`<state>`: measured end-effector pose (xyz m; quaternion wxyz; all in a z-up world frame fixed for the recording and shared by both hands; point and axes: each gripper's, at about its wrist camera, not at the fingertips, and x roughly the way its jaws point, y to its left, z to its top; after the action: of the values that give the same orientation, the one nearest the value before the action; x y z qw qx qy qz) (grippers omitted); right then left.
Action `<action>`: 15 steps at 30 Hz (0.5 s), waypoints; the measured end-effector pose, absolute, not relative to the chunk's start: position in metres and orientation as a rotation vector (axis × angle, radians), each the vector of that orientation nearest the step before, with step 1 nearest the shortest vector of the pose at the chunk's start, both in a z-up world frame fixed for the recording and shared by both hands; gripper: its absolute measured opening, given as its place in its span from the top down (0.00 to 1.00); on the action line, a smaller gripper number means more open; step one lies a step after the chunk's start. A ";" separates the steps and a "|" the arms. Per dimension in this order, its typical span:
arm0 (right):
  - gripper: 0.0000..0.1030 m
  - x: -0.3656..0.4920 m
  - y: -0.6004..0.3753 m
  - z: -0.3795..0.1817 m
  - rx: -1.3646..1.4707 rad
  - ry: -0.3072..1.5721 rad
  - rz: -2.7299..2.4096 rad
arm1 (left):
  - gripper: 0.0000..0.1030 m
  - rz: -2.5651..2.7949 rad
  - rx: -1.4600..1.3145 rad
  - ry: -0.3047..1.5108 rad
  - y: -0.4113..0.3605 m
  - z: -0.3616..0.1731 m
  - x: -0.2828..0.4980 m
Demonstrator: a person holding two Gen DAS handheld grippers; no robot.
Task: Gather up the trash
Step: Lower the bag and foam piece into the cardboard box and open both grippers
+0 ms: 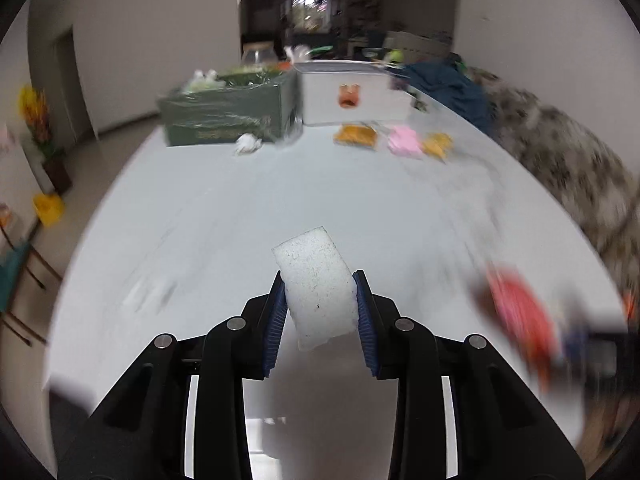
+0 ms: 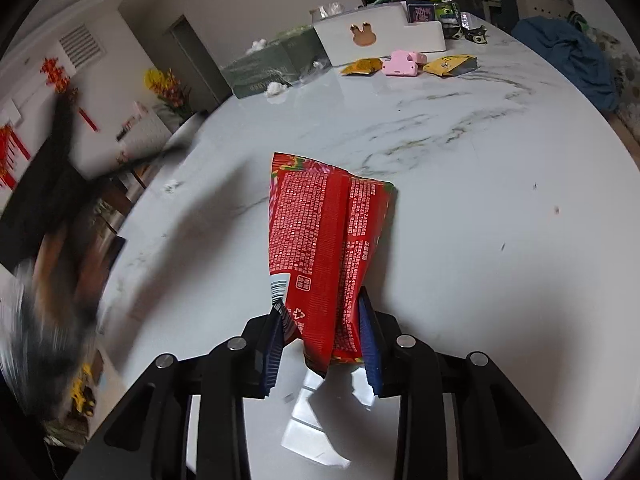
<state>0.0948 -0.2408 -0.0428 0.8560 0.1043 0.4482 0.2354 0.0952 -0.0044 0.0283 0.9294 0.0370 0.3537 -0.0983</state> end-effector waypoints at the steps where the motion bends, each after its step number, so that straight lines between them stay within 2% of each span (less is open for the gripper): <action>1: 0.68 0.085 -0.238 -0.041 0.238 0.932 0.504 | 0.69 -0.208 0.089 0.719 -0.001 0.027 0.049; 7: 0.68 0.004 -0.212 -0.015 0.228 0.854 0.615 | 0.67 -0.213 0.127 0.704 -0.003 -0.010 -0.107; 12: 0.68 -0.078 -0.192 -0.009 0.164 0.904 0.756 | 0.66 -0.229 0.176 0.766 0.003 -0.048 -0.140; 15: 0.68 -0.110 -0.185 -0.031 0.144 1.018 0.801 | 0.65 -0.230 0.201 0.828 0.013 -0.072 -0.146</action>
<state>-0.1104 -0.1848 -0.0314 0.7951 0.0671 0.4736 0.3729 -0.1463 0.0126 -0.0723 0.9042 0.0975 0.4007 -0.1114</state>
